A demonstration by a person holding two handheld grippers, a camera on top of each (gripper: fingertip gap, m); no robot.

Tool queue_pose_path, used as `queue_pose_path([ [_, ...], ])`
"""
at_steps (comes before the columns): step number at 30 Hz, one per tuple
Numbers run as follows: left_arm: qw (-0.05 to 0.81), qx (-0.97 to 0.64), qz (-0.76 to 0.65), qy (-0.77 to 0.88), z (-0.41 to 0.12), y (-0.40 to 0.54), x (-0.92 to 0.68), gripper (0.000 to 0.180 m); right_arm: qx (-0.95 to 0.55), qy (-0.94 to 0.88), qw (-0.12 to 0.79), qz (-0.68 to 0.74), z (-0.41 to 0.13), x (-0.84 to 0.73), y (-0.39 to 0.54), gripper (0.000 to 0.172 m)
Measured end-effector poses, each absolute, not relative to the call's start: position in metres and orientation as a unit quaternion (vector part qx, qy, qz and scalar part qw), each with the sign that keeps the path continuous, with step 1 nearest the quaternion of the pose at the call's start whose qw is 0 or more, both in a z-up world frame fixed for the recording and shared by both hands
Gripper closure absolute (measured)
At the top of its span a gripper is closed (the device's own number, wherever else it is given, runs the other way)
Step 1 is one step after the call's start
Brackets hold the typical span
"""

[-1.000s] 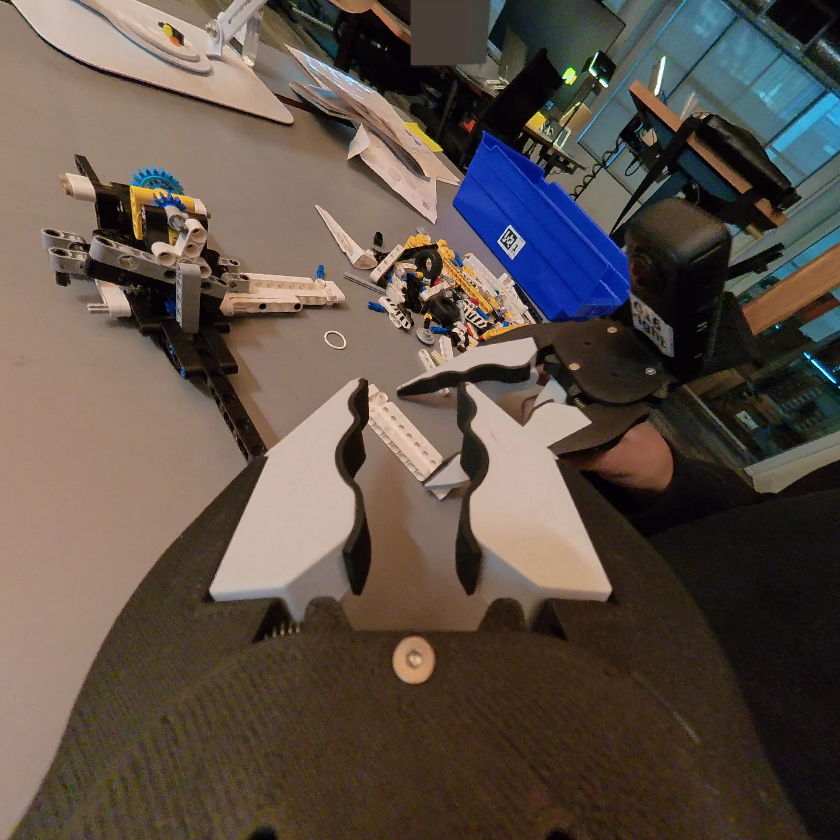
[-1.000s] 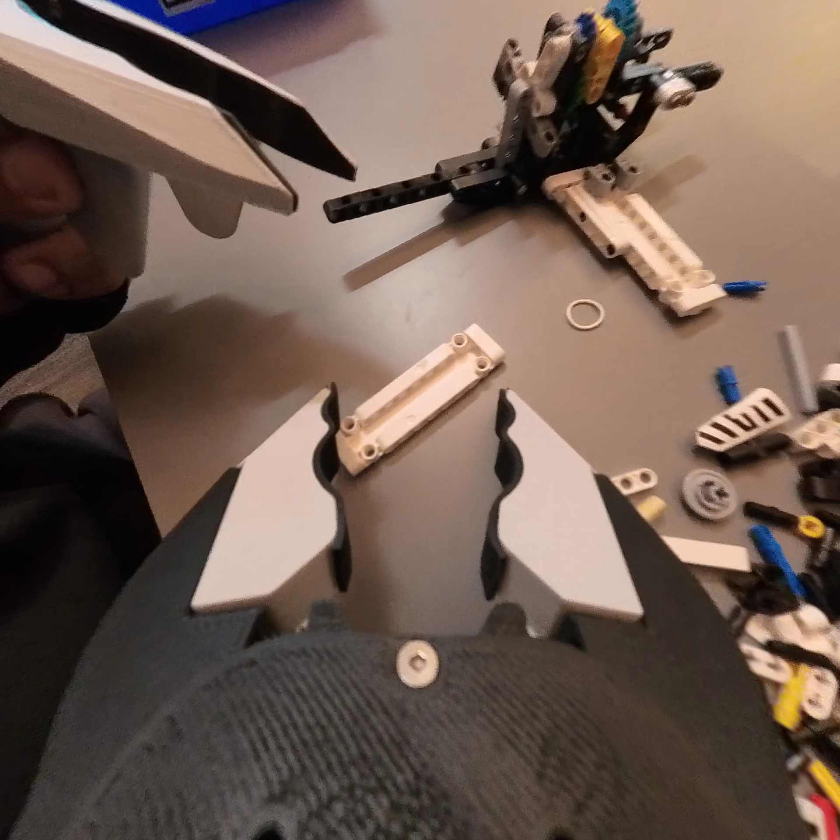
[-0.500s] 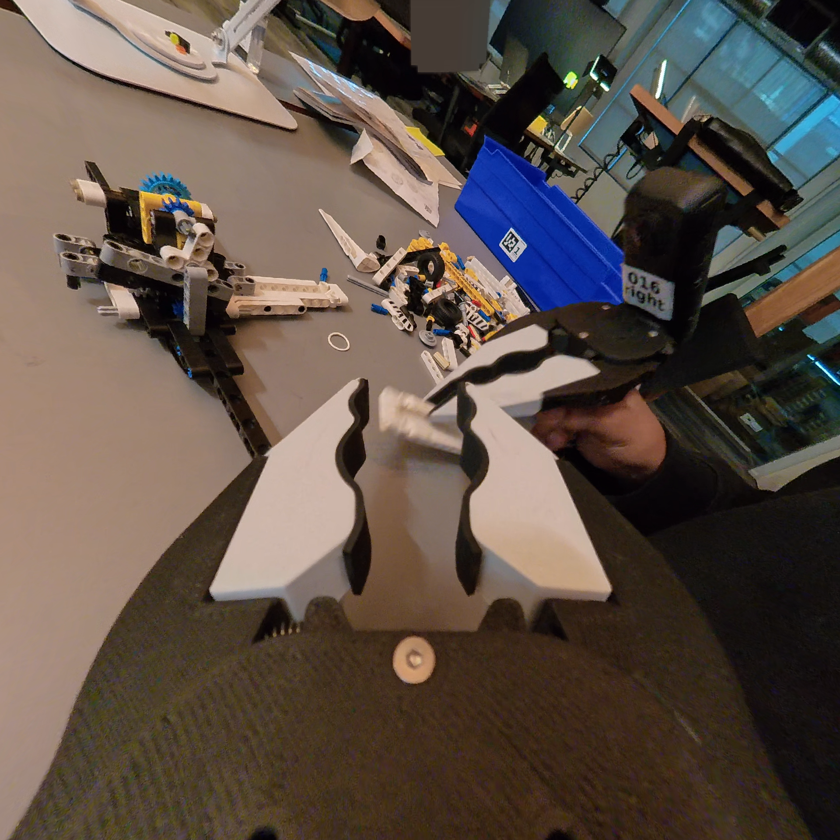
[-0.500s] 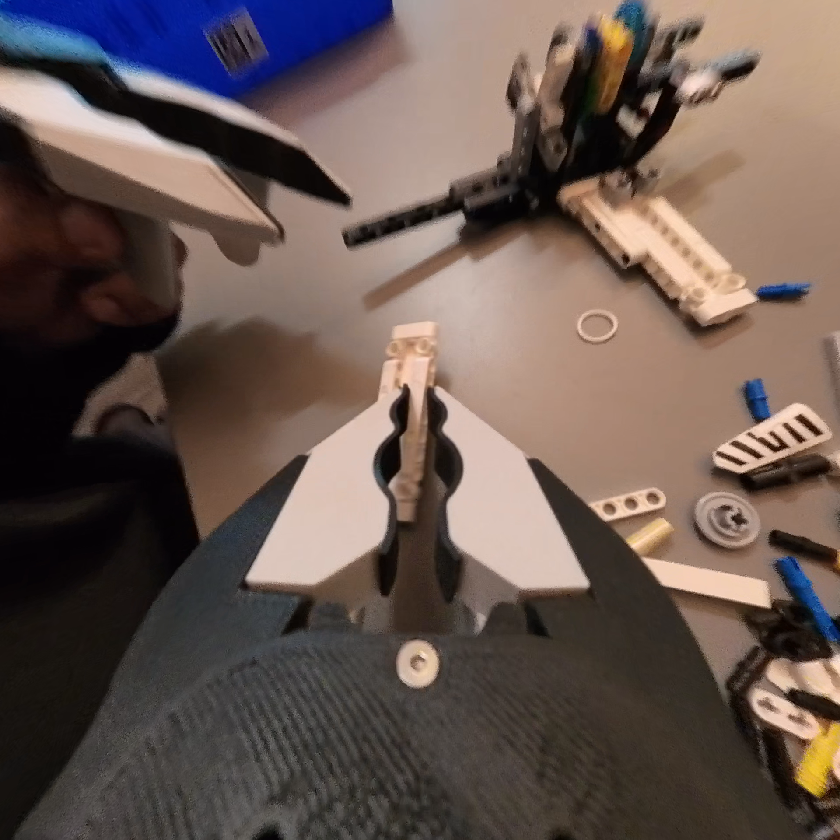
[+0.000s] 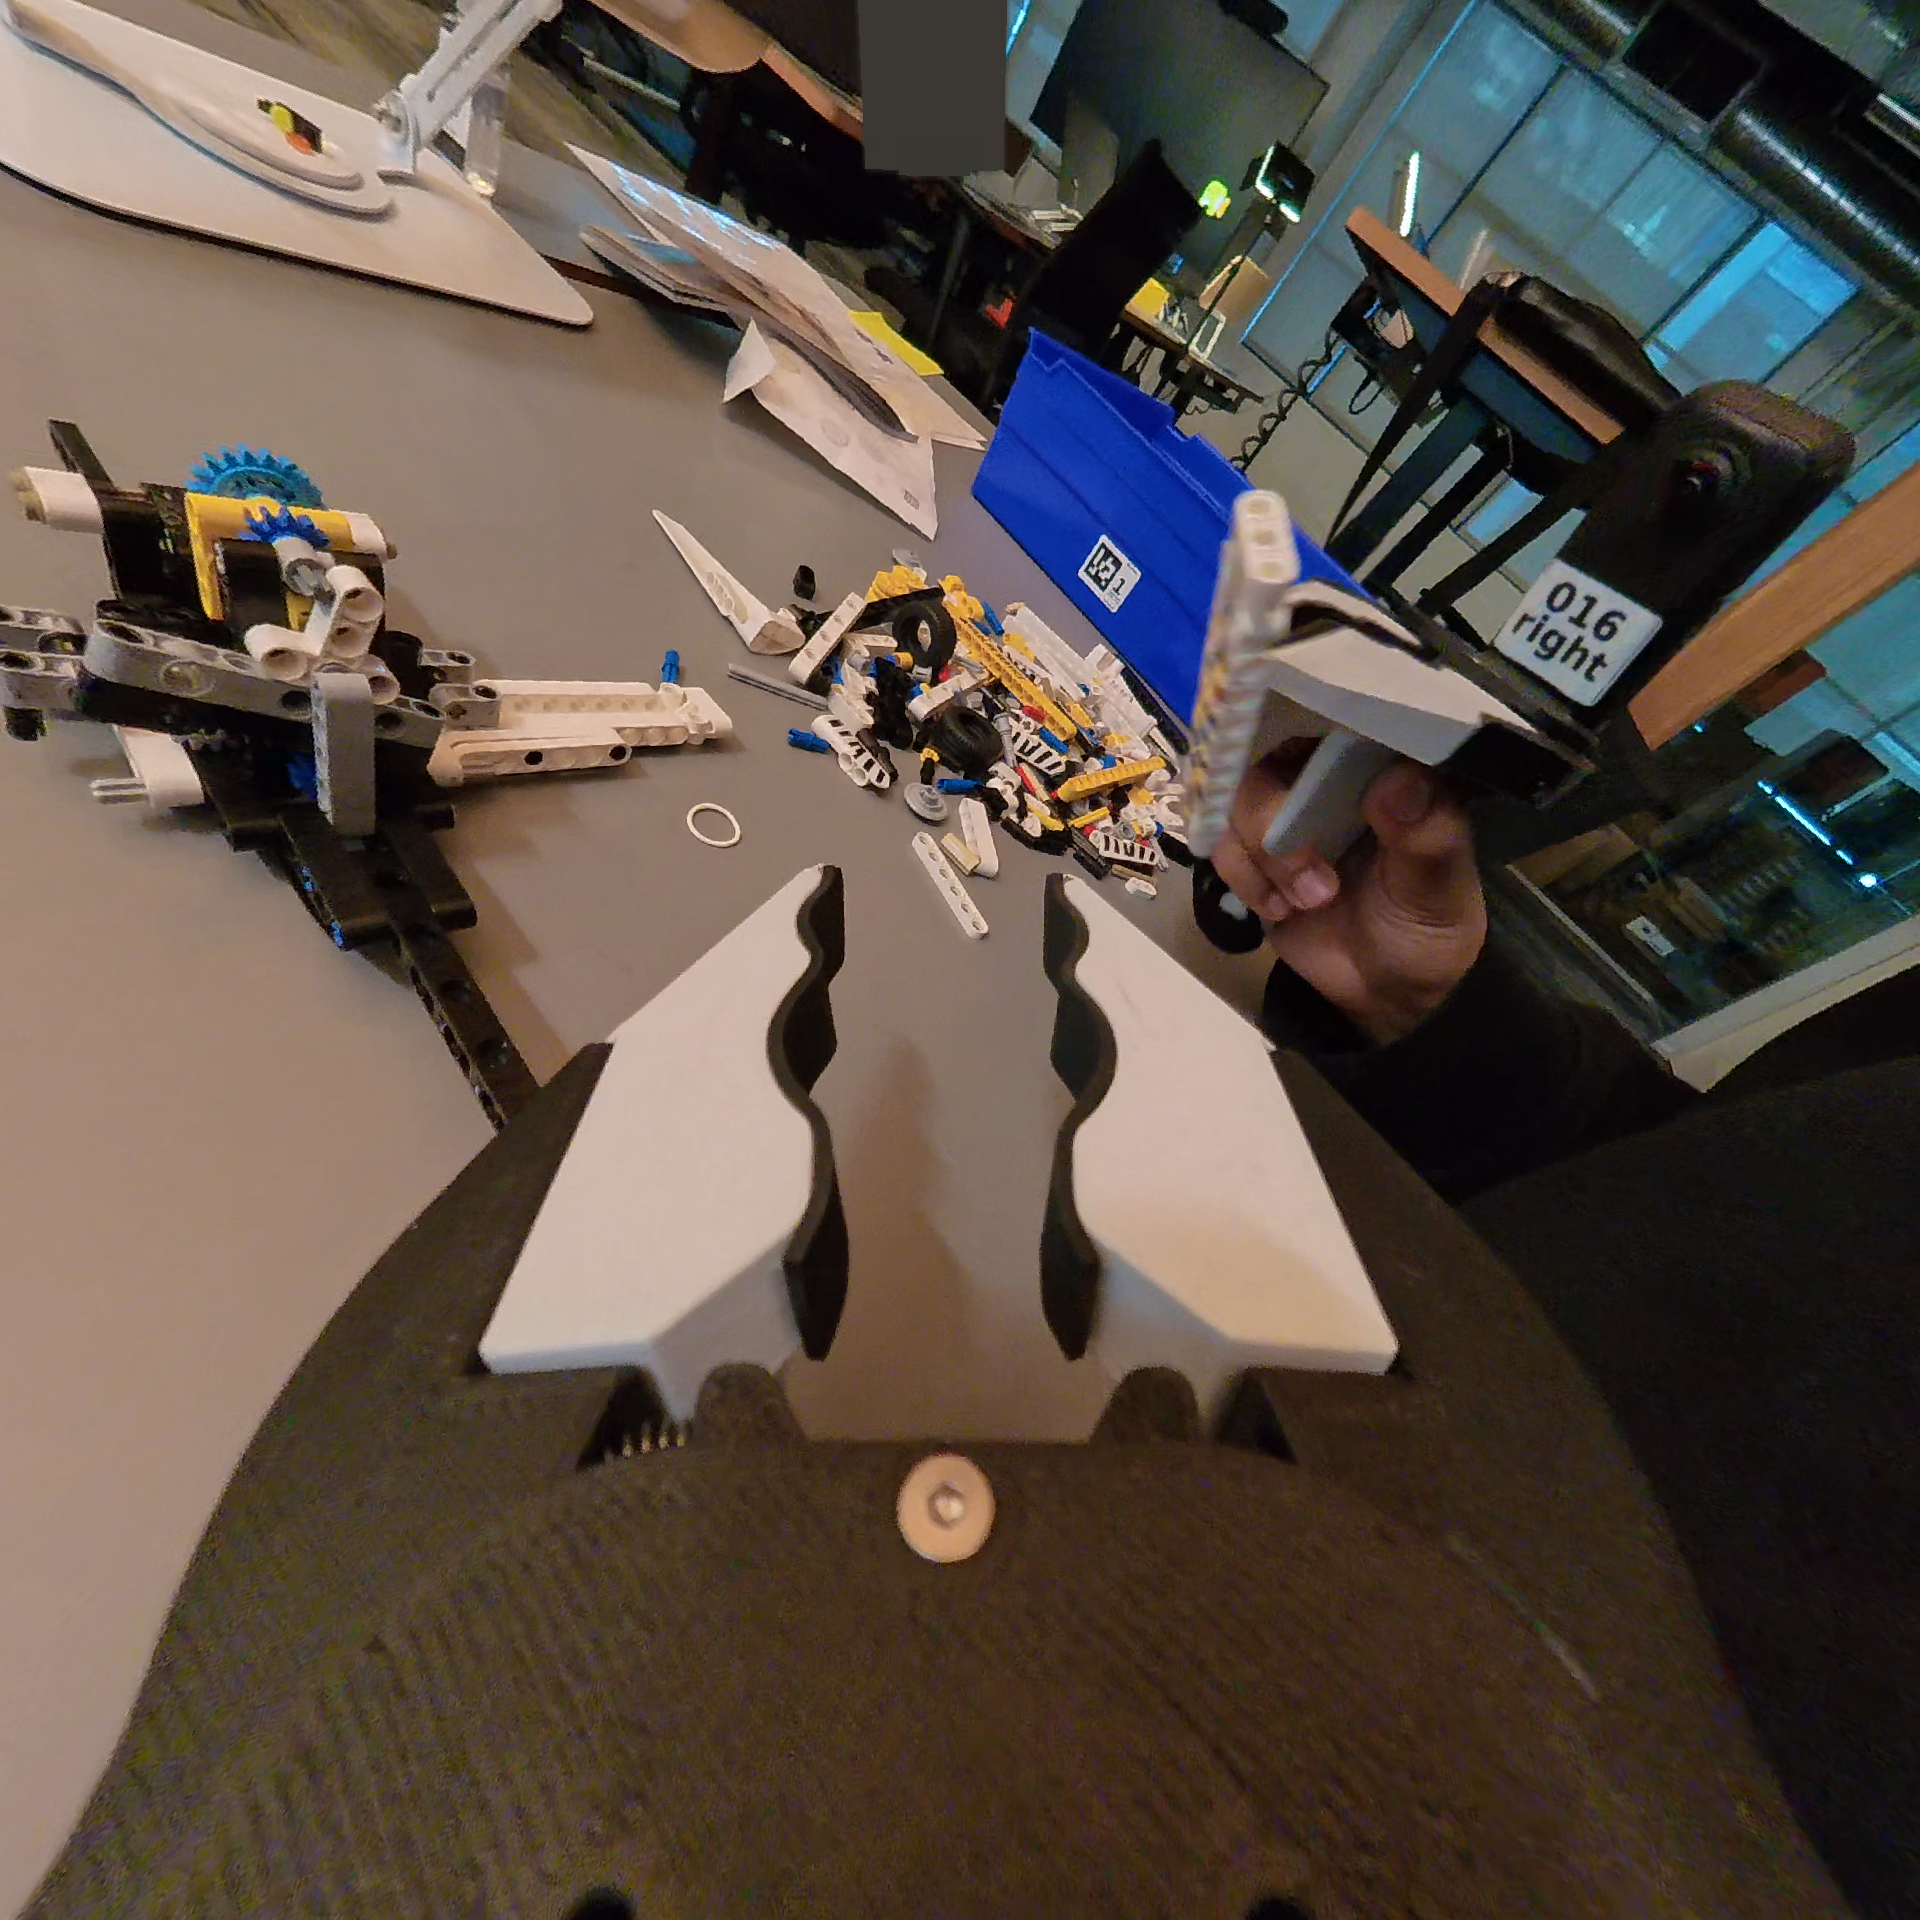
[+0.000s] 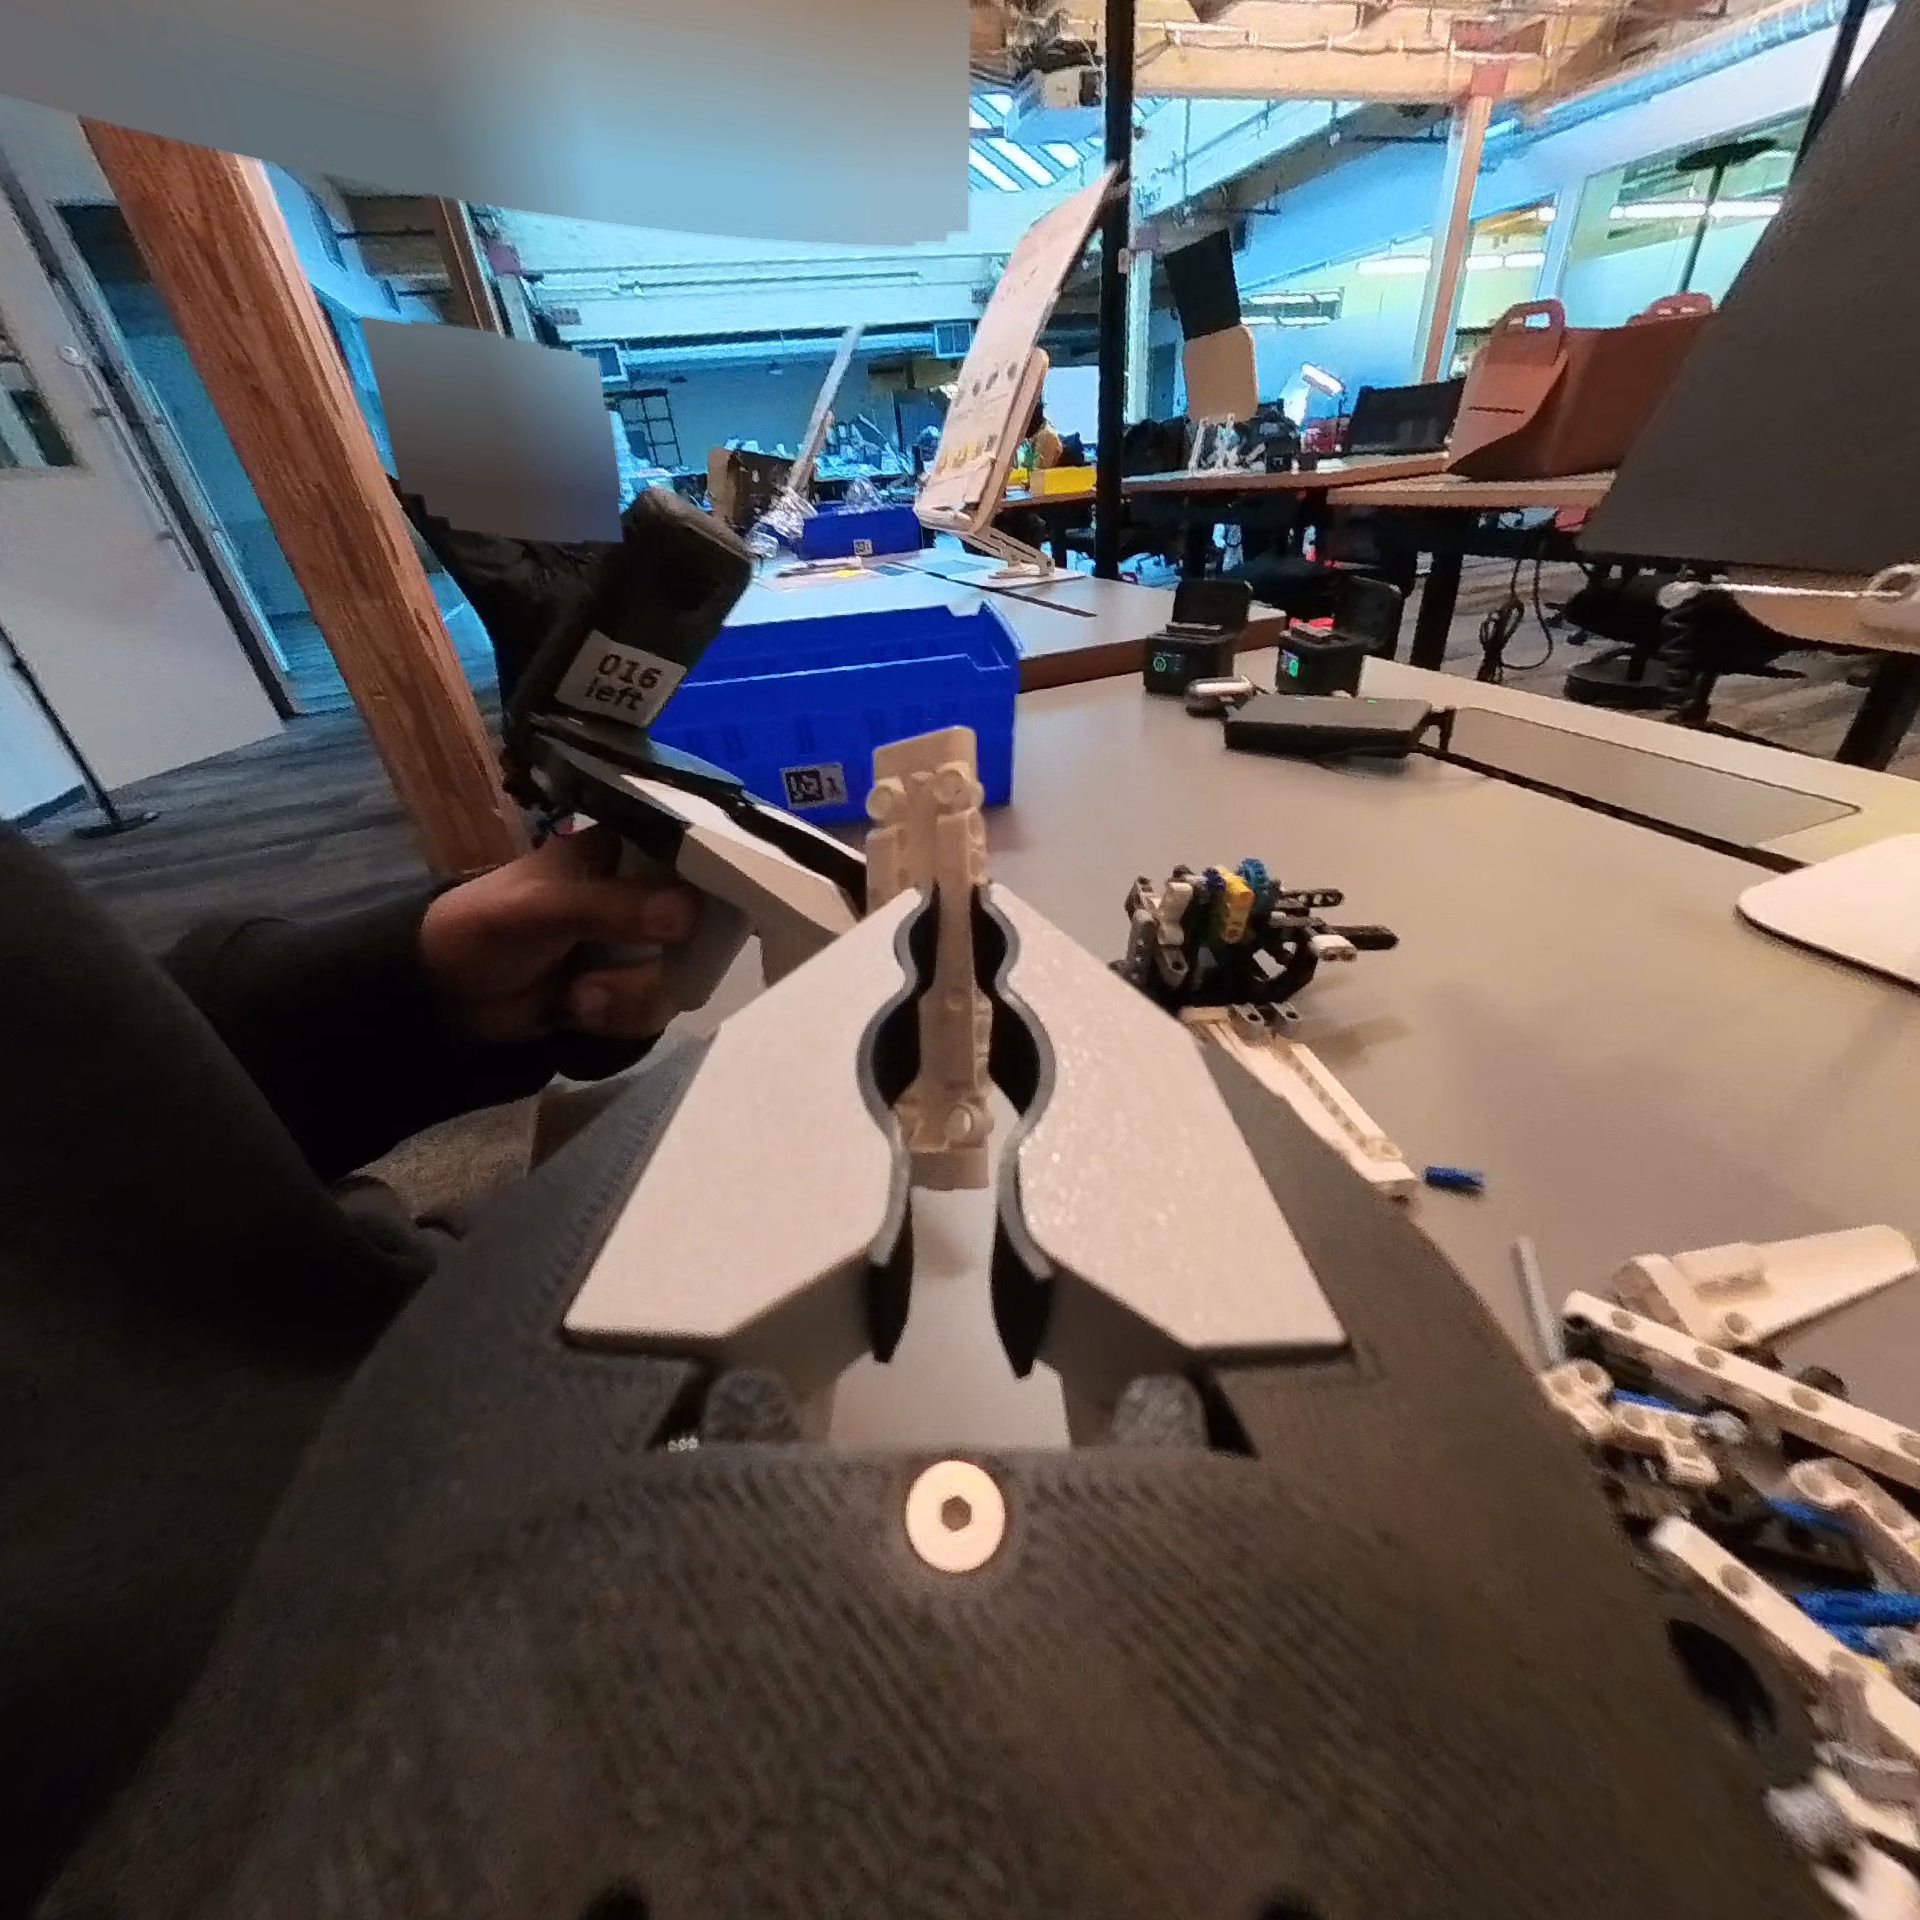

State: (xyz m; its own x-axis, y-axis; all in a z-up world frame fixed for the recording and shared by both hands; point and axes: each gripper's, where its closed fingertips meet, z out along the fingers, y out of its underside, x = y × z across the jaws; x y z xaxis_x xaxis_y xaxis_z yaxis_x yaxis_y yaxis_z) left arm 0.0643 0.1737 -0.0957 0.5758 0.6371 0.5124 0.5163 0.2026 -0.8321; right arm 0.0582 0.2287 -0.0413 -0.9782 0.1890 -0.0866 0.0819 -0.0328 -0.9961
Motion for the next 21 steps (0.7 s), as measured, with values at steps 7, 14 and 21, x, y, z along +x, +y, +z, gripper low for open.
queue_pose_path([
  [7,0.627,-0.623,0.05,-0.465,-0.097,0.167,0.065,0.144,-0.29,-0.768,0.142,0.553,-0.098,-0.033,0.306,0.167],
  [14,0.624,-0.621,0.051,-0.47,-0.1,0.166,0.061,0.144,-0.42,-0.791,0.243,0.372,-0.14,-0.086,0.403,0.167],
  [21,0.617,-0.617,0.069,-0.484,-0.102,0.154,0.055,0.144,-0.371,-0.799,0.283,0.379,-0.122,-0.095,0.382,0.141],
])
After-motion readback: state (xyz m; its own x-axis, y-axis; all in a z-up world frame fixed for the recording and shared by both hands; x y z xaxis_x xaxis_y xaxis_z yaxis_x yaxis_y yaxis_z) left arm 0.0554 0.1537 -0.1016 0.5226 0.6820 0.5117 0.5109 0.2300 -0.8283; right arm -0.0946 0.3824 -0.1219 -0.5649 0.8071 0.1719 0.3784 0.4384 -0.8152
